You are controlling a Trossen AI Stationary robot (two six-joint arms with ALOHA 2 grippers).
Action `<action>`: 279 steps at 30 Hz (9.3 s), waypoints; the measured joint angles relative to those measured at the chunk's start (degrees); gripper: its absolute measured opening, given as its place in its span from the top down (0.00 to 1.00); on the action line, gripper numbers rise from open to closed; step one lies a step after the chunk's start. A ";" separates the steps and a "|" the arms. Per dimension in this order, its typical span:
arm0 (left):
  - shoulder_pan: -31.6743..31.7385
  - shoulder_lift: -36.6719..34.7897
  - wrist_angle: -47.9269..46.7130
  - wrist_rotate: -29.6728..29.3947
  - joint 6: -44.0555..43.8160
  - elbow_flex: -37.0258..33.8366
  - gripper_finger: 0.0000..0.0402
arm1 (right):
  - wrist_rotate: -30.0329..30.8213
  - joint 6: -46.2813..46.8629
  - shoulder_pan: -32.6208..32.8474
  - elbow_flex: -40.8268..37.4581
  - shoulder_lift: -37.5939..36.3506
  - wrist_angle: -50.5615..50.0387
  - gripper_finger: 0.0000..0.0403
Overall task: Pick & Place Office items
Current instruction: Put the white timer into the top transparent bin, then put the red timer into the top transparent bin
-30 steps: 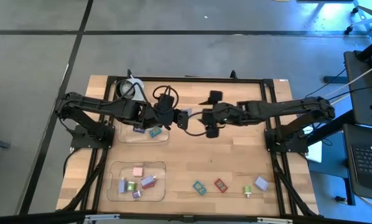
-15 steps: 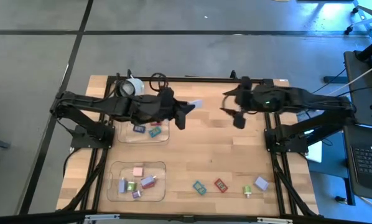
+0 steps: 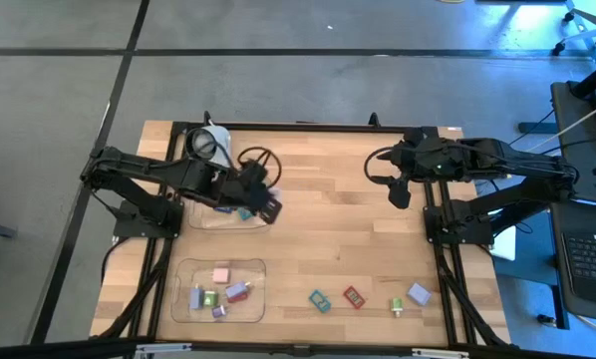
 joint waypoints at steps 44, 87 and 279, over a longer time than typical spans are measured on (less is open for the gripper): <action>3.48 0.61 1.19 10.13 -22.25 -29.35 0.68 | 0.17 2.73 10.37 -0.02 6.43 -3.49 0.41; -23.79 4.77 35.49 -16.80 0.35 -10.68 0.46 | 2.31 37.18 38.87 -23.50 29.18 36.30 0.41; 3.15 4.09 2.95 6.47 0.34 -10.66 0.84 | -8.74 10.55 -8.00 -23.45 -8.31 14.51 0.19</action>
